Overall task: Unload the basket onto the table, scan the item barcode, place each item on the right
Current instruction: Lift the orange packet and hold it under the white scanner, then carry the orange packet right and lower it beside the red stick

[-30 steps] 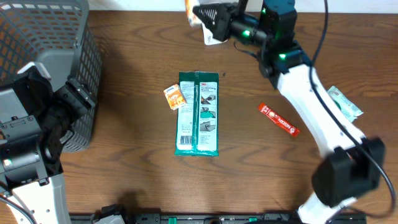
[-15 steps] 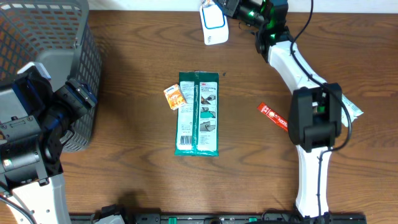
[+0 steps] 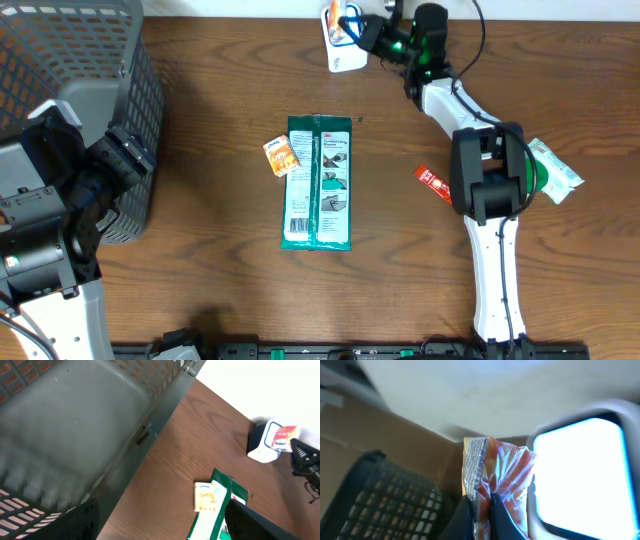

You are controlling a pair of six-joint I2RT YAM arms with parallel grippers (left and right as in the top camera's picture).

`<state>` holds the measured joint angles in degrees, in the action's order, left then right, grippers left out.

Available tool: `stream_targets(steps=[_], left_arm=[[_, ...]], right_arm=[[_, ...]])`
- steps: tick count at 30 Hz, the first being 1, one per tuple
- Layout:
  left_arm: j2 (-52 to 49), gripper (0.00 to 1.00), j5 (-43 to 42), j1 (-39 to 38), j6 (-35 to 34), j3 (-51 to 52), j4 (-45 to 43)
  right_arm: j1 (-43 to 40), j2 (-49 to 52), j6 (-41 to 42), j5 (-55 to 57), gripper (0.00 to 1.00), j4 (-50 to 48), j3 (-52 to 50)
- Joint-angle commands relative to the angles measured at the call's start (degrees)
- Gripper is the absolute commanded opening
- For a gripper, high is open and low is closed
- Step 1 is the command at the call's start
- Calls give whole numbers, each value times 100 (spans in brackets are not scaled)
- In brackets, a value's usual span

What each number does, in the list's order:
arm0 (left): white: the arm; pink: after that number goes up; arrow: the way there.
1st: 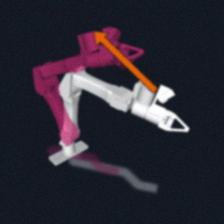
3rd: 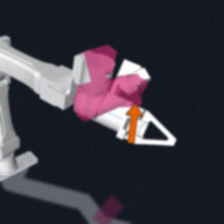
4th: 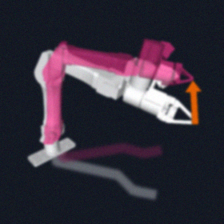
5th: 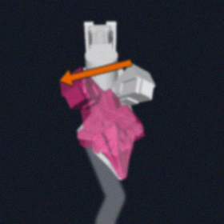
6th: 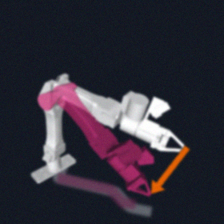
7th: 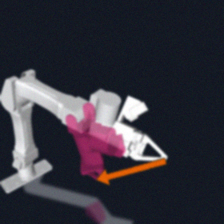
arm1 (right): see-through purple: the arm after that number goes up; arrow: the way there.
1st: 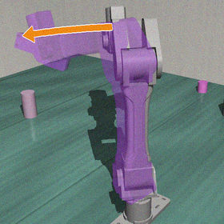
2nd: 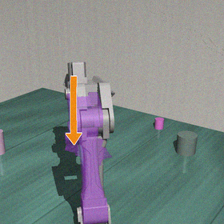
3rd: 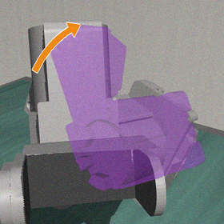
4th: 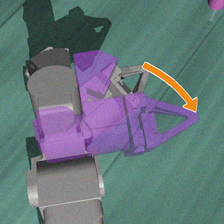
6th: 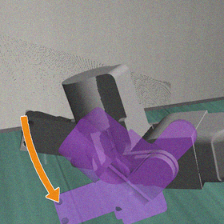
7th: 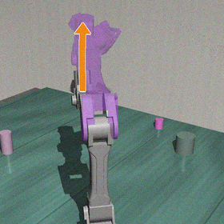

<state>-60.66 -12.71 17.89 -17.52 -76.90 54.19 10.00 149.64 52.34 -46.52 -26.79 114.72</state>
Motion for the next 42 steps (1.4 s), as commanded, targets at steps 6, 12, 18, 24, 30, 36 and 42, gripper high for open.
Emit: stream_targets(steps=[6,12,18,24,30,36,42], left_arm=[[4,81,50,20,116,-122,20],[4,80,50,20,116,-122,20],[4,80,50,20,118,-122,20],[4,80,50,20,116,-122,20],[4,81,50,20,116,-122,20],[4,80,50,20,116,-122,20],[4,80,50,20,116,-122,20]], right_arm=[[-118,50,79,79,1,-61,136],[-107,50,79,173,1,-2,136],[-111,48,79,125,1,-46,136],[-216,-232,516,-529,2,-874,144],[-352,-1123,890,-1174,2,-101,142],[-365,-2380,-807,-848,1,3204,142],[-358,-3676,-3530,994,1,7075,142]])
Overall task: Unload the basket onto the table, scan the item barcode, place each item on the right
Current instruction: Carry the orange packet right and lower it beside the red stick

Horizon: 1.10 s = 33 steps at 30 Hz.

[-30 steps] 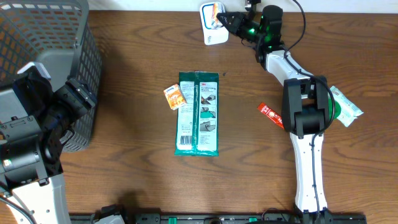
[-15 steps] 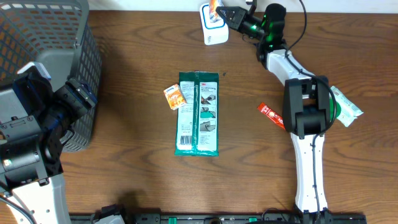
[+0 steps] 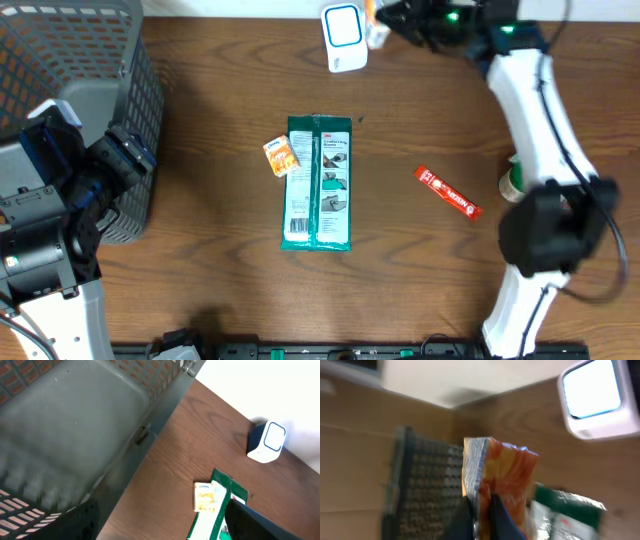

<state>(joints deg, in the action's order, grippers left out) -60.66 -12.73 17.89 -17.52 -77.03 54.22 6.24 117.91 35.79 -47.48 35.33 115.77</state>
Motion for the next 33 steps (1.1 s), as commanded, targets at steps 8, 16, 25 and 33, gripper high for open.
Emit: stream_targets(steps=[8,16,25,33], left_arm=[[4,80,52,20,116,-109,17],[4,80,52,20,116,-109,17],[4,80,55,20,116,-109,17],[4,80,52,20,116,-109,17]], right_arm=[[22,-809,-3340,3630,1,4105,-192],[15,-809,-3355,4621,1,3252,-2275],[17,-807,-3353,5324,44,2199,-3571],[48,-868,-3355,5300,99,2120,-3497]])
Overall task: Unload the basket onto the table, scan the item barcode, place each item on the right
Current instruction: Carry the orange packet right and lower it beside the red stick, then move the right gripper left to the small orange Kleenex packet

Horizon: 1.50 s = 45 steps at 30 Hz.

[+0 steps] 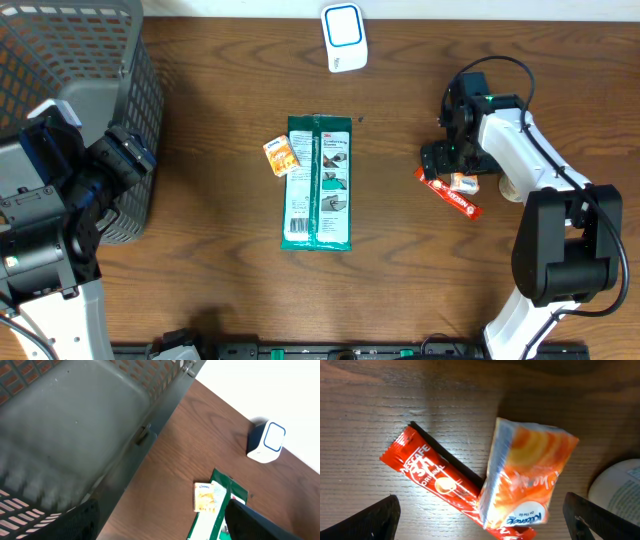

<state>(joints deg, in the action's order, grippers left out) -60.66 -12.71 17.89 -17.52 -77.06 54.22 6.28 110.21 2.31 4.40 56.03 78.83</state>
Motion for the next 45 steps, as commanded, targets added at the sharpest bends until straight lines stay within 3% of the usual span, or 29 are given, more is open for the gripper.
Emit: stream_targets(steps=[1,4,6,10,11,12,19,22,23,32,36,40,45], left_arm=[[4,80,50,20,118,-107,17],[4,80,50,20,116,-107,17],[4,81,50,20,116,-107,17],[4,81,50,20,116,-107,17],[4,80,50,20,116,-107,17],[4,80,50,20,116,-107,17],[4,81,50,20,116,-107,17],[4,80,50,20,116,-107,17],[4,80,50,20,116,-107,17],[4,81,50,20,116,-107,17],[4,80,52,20,116,-107,17],[4,81,50,20,116,-107,17],[4,80,50,20,116,-107,17]], right_arm=[[59,-109,-7,111,99,116,284],[101,-116,-4,72,98,293,518],[133,-116,-4,-94,89,376,636],[205,-116,-2,-129,47,584,678],[221,-116,-2,-129,12,660,673],[229,-116,28,-166,1,710,662],[348,-114,59,-1224,1,566,529],[448,-114,61,-1222,26,188,264],[472,-114,59,-1222,29,55,166],[656,-114,61,-1051,13,-1947,-1331],[564,-114,466,199,5,-2072,-1578],[404,-164,903,920,8,-1985,-1506],[409,-243,876,866,24,-1790,-1139]])
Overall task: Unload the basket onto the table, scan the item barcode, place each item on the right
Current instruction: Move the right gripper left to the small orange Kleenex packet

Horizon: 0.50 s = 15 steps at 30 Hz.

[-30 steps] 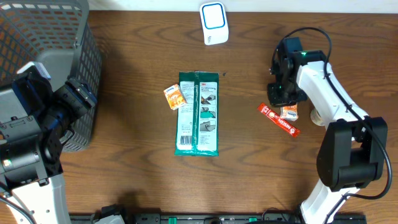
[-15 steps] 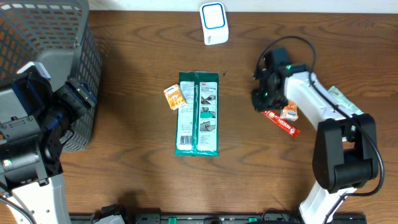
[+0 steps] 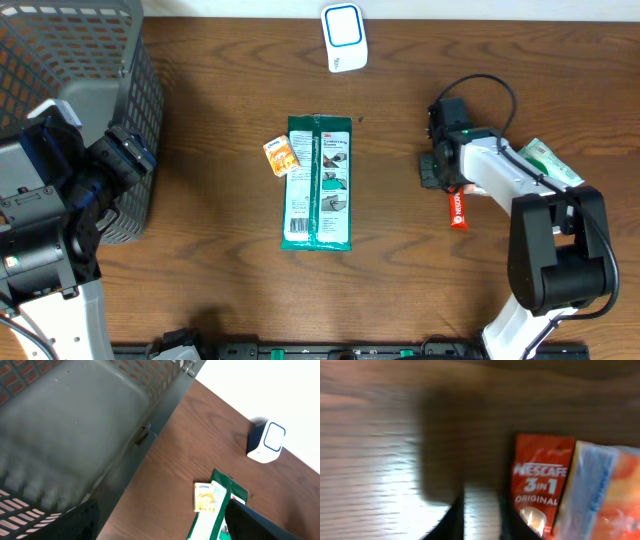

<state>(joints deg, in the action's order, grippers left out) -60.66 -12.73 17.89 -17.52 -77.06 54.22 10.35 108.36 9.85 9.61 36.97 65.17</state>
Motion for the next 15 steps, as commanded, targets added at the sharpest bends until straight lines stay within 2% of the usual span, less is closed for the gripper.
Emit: stream_targets(steps=[1,4,7,10,12,15], left_arm=[[4,81,52,20,116,-107,17],[4,80,52,20,116,-107,17],[4,80,52,20,116,-107,17],[4,80,52,20,118,-107,17],[4,80,52,20,116,-107,17],[4,80,52,20,116,-107,17]], right_arm=[[22,-87,125,339,25,260,389],[177,-190,-37,-101,35,778,1040],[428,-280,-323,-1469,49,1119,1779],[785,-299,-302,-2656,52,1060,2345],[1191,-299,-188,-2756,54,866,2649],[1891,-299,72,-2216,57,275,2789]])
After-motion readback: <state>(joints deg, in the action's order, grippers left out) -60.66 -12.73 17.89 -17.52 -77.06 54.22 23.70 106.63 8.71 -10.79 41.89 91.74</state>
